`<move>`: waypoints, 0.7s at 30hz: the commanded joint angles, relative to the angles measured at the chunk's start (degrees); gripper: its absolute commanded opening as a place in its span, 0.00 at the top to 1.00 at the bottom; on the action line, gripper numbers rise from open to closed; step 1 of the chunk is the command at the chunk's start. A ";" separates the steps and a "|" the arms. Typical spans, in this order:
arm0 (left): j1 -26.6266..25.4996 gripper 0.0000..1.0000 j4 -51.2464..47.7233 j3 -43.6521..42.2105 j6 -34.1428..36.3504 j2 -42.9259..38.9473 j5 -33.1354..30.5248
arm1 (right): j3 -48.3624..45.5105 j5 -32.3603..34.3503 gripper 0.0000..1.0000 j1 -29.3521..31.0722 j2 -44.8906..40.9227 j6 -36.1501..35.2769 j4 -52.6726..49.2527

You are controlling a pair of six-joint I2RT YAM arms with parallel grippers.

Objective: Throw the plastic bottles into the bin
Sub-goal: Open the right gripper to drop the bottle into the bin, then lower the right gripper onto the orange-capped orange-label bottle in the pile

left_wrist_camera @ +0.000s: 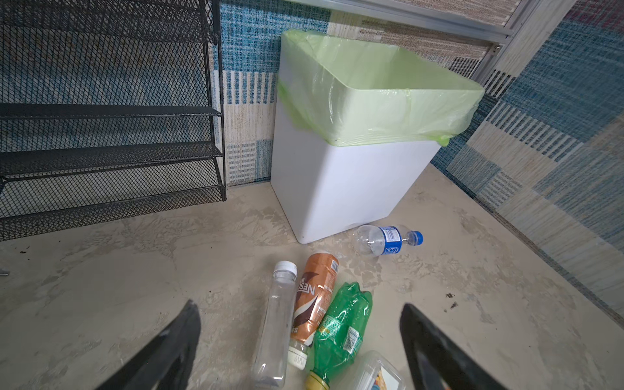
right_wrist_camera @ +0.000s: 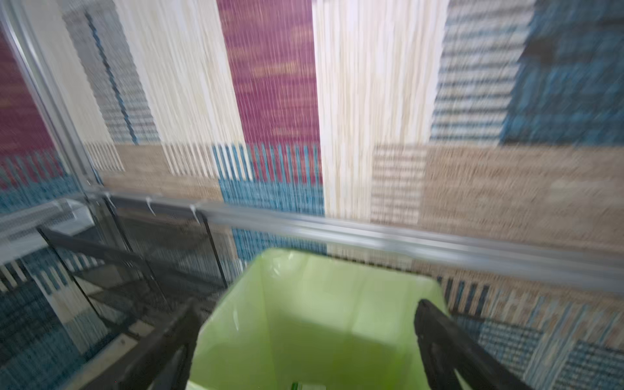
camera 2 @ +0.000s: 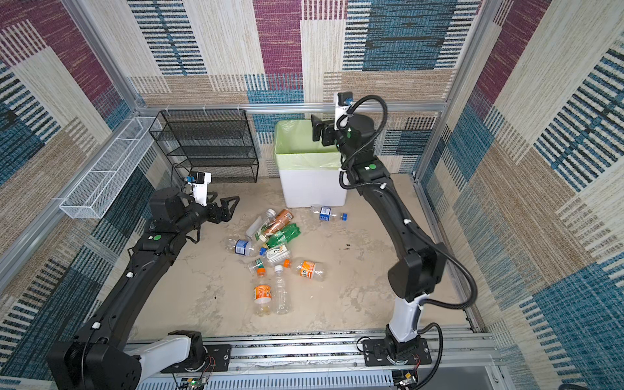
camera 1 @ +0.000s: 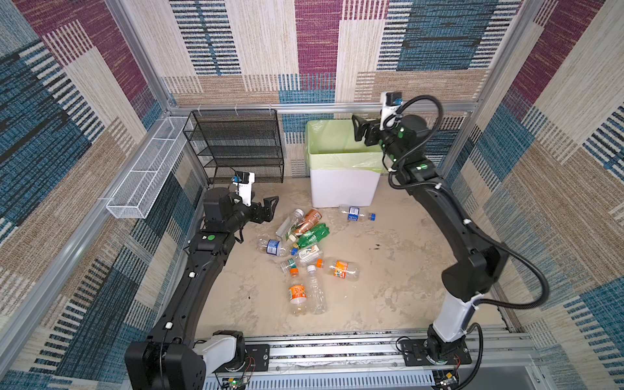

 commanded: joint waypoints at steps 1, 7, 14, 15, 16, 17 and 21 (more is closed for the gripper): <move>0.03 0.07 0.56 0.25 0.82 0.05 -0.07 | -2.84 -2.36 0.01 0.06 -2.56 -2.21 2.80; -0.06 0.08 -0.94 0.36 2.60 -1.06 -0.24 | -18.51 -10.79 0.01 0.09 -12.02 -6.48 -4.99; -0.14 0.08 -0.05 0.38 0.90 0.11 2.62 | -44.21 -21.39 0.00 1.24 -23.64 -8.36 -20.02; -0.14 0.08 0.29 0.36 0.45 0.36 2.99 | -46.78 -21.82 0.00 2.18 -24.27 -7.94 -21.40; -0.14 0.08 0.59 0.27 -0.05 0.63 3.50 | -49.08 -22.11 0.00 3.60 -24.61 -7.64 -23.06; -0.14 0.08 0.66 0.27 -0.34 0.87 3.86 | -50.55 -22.61 0.00 5.06 -24.45 -7.61 -24.79; -0.14 0.08 0.77 0.27 -0.73 1.27 4.47 | -53.65 -23.43 0.03 9.96 -20.97 -7.80 -31.59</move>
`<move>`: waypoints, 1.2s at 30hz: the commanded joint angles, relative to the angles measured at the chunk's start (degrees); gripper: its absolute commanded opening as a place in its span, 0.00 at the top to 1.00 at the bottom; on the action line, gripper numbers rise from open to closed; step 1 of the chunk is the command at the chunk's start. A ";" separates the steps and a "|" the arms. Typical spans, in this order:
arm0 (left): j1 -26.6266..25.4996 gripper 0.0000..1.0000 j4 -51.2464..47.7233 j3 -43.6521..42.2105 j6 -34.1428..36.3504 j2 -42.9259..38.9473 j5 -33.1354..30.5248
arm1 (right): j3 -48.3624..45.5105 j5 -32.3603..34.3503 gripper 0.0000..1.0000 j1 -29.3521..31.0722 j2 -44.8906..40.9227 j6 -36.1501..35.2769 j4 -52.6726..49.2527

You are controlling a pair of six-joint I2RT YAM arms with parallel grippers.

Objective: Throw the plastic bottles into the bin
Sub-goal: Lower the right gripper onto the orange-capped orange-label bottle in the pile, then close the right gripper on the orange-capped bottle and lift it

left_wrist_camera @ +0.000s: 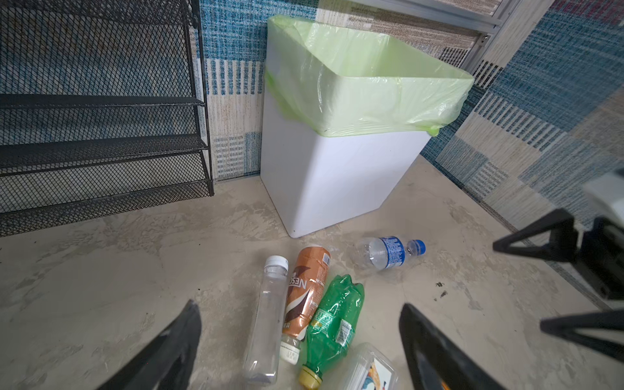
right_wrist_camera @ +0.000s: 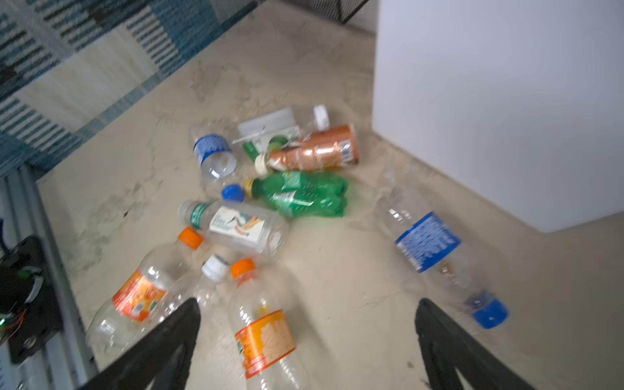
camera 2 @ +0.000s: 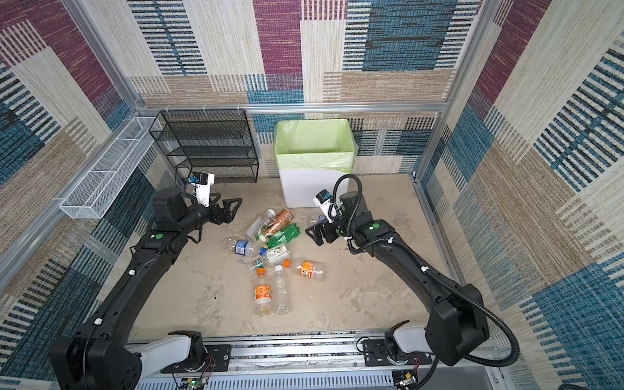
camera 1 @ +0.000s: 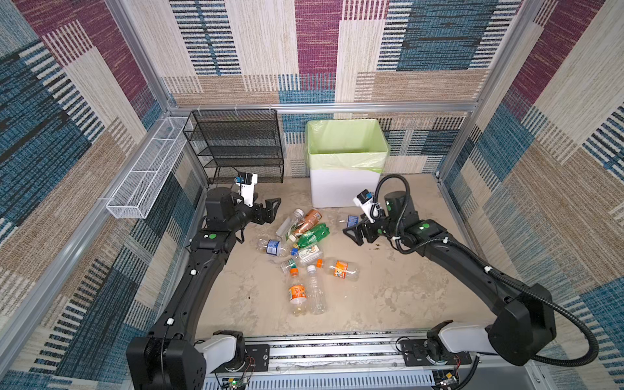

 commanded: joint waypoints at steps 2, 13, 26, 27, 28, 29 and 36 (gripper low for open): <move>0.05 0.08 1.06 0.14 -0.95 -0.07 1.57 | -1.12 -1.57 0.04 3.91 3.73 -1.31 -8.47; 0.05 0.08 0.26 -0.04 -0.08 -0.53 1.16 | 1.39 7.48 0.06 9.99 16.30 -5.11 -8.85; 0.05 0.08 -0.18 0.01 0.60 -0.62 0.75 | 1.43 9.77 0.20 11.85 22.20 -6.21 -7.10; 0.05 0.08 -0.18 -0.01 0.60 -0.62 0.74 | 1.37 9.66 0.20 11.85 22.07 -6.22 -7.01; 0.05 0.08 -0.25 0.16 0.55 -0.58 0.86 | 1.22 9.84 0.20 11.85 21.87 -6.14 -6.63; 0.05 0.08 -0.24 0.14 0.55 -0.53 1.05 | 0.99 9.93 0.23 11.85 21.61 -6.22 -6.35; 0.05 0.08 -0.05 0.05 0.36 -0.44 1.16 | -0.14 9.38 0.40 11.85 20.76 -6.22 -5.36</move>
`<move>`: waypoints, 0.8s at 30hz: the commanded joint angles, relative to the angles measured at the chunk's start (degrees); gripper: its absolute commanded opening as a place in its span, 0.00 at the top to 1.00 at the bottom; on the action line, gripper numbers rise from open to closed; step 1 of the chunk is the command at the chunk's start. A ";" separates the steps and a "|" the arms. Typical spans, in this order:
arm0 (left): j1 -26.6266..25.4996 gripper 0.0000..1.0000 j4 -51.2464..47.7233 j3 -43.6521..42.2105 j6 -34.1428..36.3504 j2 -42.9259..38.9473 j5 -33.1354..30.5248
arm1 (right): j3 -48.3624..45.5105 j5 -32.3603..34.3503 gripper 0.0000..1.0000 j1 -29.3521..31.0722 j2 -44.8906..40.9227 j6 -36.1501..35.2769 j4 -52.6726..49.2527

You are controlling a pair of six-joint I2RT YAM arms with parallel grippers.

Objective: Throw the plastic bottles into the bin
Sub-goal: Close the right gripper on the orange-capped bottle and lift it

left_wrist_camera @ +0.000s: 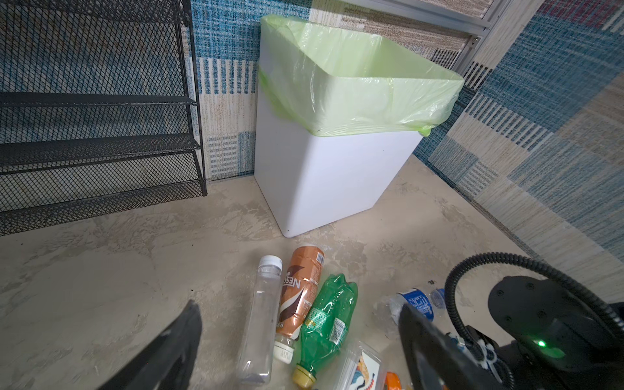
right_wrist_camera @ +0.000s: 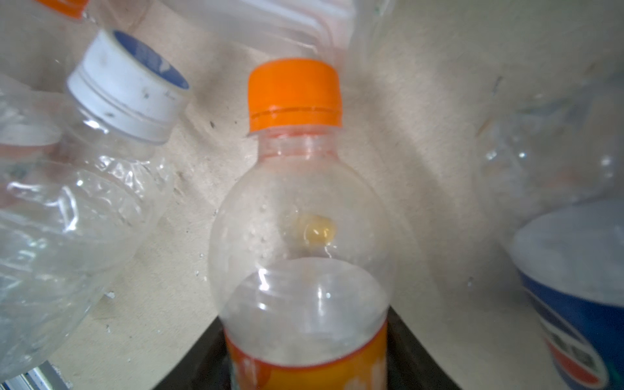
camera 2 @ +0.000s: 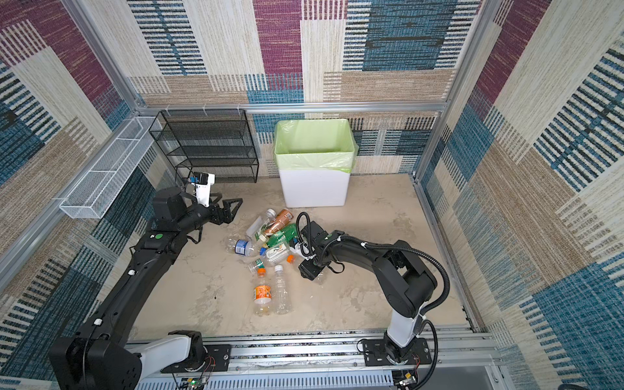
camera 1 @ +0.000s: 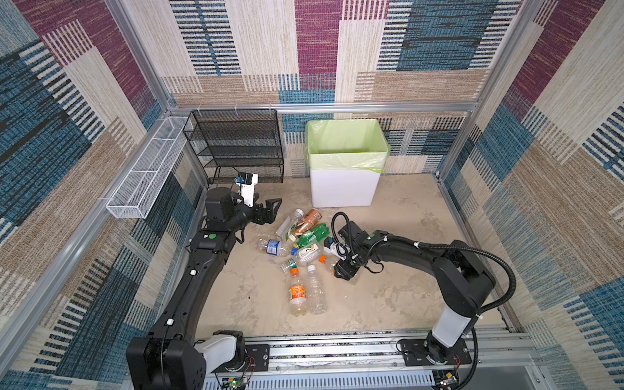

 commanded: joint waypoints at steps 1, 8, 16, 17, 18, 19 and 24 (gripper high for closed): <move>0.05 0.08 0.11 -0.03 0.38 -0.13 0.15 | -0.58 0.56 0.40 0.09 -0.90 -0.28 1.84; 0.05 0.08 0.17 -0.13 0.26 -0.01 -0.03 | -0.74 0.65 0.44 0.09 -1.95 -0.19 2.21; 0.05 0.08 0.12 -0.04 0.23 0.03 0.06 | -1.96 2.45 0.45 -0.26 -3.56 -0.32 2.73; 0.01 0.08 0.08 0.05 0.30 0.00 0.19 | -2.19 2.51 0.45 -0.34 -3.79 -0.20 3.09; 0.05 0.08 0.20 -0.03 0.32 -0.08 0.19 | -2.34 2.58 0.45 -0.43 -3.98 -0.06 3.29; 0.05 0.08 0.17 -0.11 0.39 -0.17 -0.02 | -2.57 2.47 0.45 -0.44 -4.02 0.07 3.42; 0.05 0.08 0.09 -0.04 0.47 -0.18 -0.06 | -2.92 1.91 0.45 -0.52 -4.45 0.45 3.95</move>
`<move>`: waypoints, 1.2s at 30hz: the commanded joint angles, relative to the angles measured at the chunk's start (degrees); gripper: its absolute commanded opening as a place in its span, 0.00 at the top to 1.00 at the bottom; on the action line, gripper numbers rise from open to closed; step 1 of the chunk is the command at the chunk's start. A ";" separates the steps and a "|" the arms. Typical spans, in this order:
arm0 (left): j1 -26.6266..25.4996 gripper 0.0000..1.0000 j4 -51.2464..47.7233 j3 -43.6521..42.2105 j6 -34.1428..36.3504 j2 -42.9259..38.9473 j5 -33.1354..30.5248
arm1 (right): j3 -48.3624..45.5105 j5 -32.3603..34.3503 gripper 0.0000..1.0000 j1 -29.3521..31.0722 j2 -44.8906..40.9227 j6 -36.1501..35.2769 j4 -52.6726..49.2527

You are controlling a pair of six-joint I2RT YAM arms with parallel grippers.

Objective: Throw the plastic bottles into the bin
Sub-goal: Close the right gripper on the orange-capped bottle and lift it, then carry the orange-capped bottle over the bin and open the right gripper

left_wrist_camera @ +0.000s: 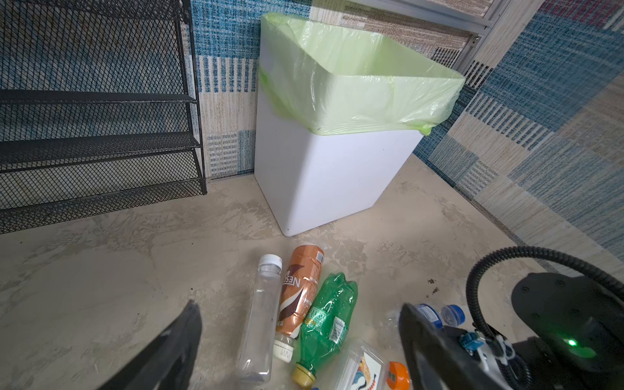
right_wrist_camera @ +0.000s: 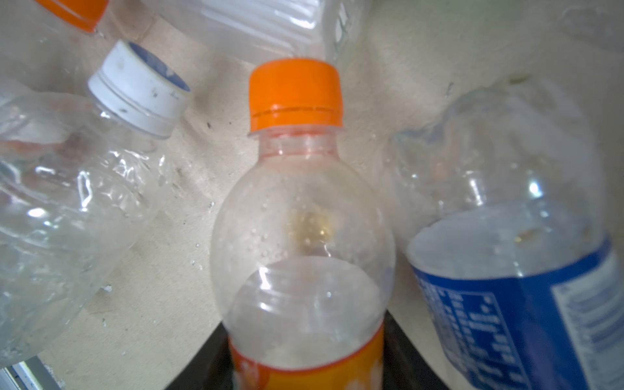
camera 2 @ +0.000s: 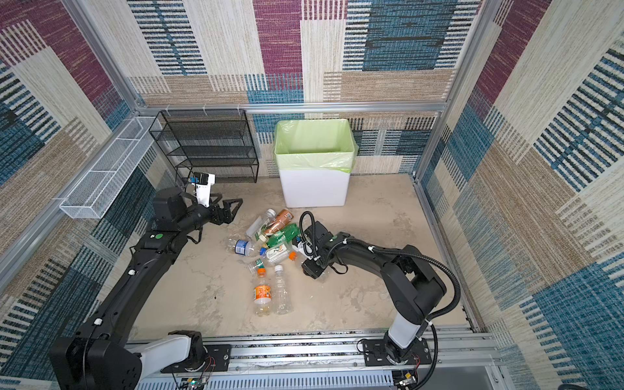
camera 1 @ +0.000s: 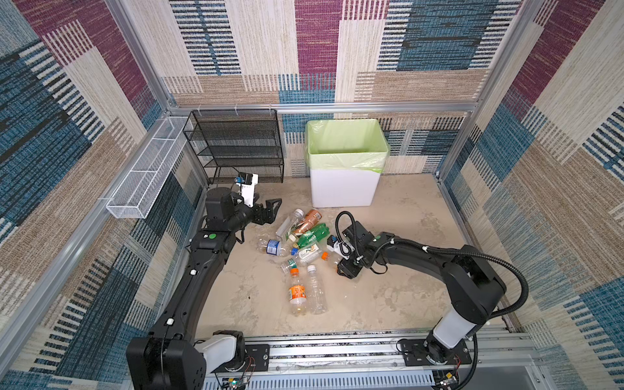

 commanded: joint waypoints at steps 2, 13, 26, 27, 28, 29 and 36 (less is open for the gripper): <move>0.05 0.08 0.20 -0.04 0.54 -0.33 -0.23 | -0.14 0.40 0.45 0.02 -0.64 0.41 1.95; 0.05 0.08 0.19 -0.04 0.69 -0.33 -0.29 | 0.02 -0.03 0.46 -0.13 -3.87 0.34 1.25; 0.05 0.08 0.19 -0.04 0.78 -0.86 -0.40 | 0.06 4.02 0.46 -6.81 -17.98 5.02 9.54; 0.05 0.08 0.24 -0.08 0.67 -0.86 -0.32 | -0.10 5.25 0.46 -7.37 -19.20 5.83 11.39; 0.05 0.08 0.25 -0.08 0.70 -0.86 -0.30 | -0.33 6.32 0.46 -7.99 -20.37 6.56 13.31; 0.05 0.08 0.29 -0.06 0.61 -0.77 -0.16 | -0.48 7.62 0.47 -8.49 -21.64 7.31 15.84; -0.01 0.09 0.20 -0.02 0.69 -0.70 0.16 | -3.29 18.57 0.47 -9.29 -28.69 11.76 41.98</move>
